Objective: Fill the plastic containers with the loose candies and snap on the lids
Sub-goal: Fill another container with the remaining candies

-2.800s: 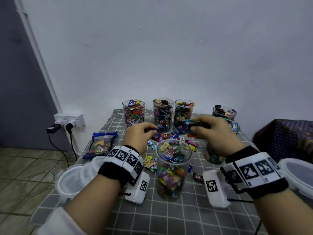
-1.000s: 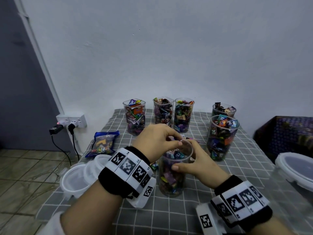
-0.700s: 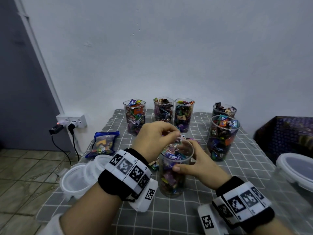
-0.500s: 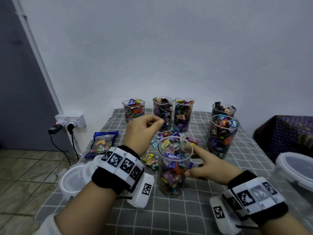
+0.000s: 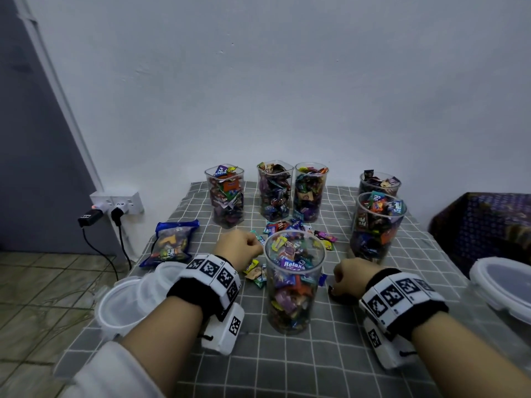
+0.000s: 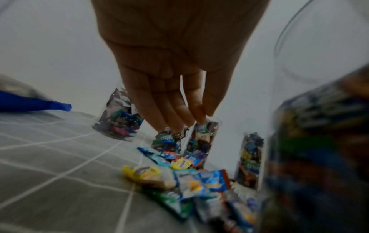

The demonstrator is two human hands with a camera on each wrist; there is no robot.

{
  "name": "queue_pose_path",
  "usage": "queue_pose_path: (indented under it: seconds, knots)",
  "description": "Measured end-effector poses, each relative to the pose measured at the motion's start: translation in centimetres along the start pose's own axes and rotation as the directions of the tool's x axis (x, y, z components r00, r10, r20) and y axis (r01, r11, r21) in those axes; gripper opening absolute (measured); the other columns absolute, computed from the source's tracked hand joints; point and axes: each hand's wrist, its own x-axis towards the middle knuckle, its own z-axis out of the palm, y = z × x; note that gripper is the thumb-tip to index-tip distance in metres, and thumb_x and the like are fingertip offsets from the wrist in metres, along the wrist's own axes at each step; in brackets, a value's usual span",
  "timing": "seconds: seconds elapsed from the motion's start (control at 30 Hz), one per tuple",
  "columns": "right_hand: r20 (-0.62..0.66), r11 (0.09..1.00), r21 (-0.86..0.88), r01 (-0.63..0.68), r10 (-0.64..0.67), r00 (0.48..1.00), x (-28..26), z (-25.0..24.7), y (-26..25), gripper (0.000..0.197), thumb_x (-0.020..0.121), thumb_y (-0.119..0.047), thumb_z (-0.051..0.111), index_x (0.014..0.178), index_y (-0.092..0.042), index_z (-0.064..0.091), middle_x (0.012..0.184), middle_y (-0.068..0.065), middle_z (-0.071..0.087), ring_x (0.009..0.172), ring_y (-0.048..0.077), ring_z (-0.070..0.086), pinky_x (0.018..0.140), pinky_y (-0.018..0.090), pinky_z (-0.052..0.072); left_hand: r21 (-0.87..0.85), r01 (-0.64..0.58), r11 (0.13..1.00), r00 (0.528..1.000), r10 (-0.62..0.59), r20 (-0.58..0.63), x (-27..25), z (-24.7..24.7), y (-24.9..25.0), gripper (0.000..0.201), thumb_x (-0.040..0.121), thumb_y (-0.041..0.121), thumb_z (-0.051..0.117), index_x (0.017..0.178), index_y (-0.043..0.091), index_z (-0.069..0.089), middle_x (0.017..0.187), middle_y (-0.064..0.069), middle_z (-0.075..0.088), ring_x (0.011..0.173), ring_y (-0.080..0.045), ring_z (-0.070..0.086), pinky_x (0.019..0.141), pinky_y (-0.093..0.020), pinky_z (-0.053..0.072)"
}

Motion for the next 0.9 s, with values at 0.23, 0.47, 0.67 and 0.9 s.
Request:
queue_pose_path:
  seconds: [0.23,0.47,0.67,0.9]
  knots:
    - [0.035,0.999,-0.026,0.026,-0.025,0.999,3.1,-0.2,-1.0,0.032,0.082,-0.034,0.068,0.107,-0.014,0.065,0.108,0.006,0.064,0.106,0.023,0.059,0.085,0.027,0.048,0.201,-0.015,0.98,0.924,-0.063,0.378,1.8,1.5,-0.8,0.024,0.084,0.009,0.064,0.062,0.017,0.059,0.053,0.01,0.056,0.053,0.003,0.059,0.06,-0.018,0.048]
    - [-0.045,0.986,0.001,0.167,-0.167,0.985,7.1,-0.2,-2.0,0.024,0.092,-0.028,0.054,0.111,-0.019,0.063,0.109,0.004,0.065,0.103,0.026,0.06,0.092,0.039,0.05,0.396,-0.089,0.914,0.909,-0.088,0.407,4.1,2.9,-0.4,0.025,0.085,0.013,0.062,0.107,0.001,0.067,0.111,-0.015,0.066,0.104,-0.03,0.062,0.091,-0.039,0.051]
    - [-0.223,0.99,0.058,0.126,-0.11,0.969,7.2,-2.5,-2.2,0.027,0.093,-0.032,0.05,0.114,-0.017,0.058,0.117,0.007,0.061,0.107,0.026,0.057,0.087,0.034,0.048,0.341,-0.083,0.936,0.942,-0.038,0.333,6.1,1.8,-0.2,0.022,0.086,0.029,0.064,0.105,0.021,0.071,0.103,-0.001,0.067,0.096,-0.02,0.06,0.083,-0.028,0.049]
    - [-0.338,0.985,0.107,0.134,-0.091,0.937,10.3,-4.2,-2.9,0.044,0.091,-0.031,0.05,0.131,-0.014,0.044,0.131,0.009,0.046,0.122,0.026,0.045,0.099,0.037,0.04,0.34,-0.131,0.931,0.962,0.037,0.27,9.2,1.3,0.6,0.049,0.086,0.042,0.063,0.131,0.028,0.052,0.129,-0.001,0.056,0.117,-0.02,0.052,0.091,-0.027,0.044]
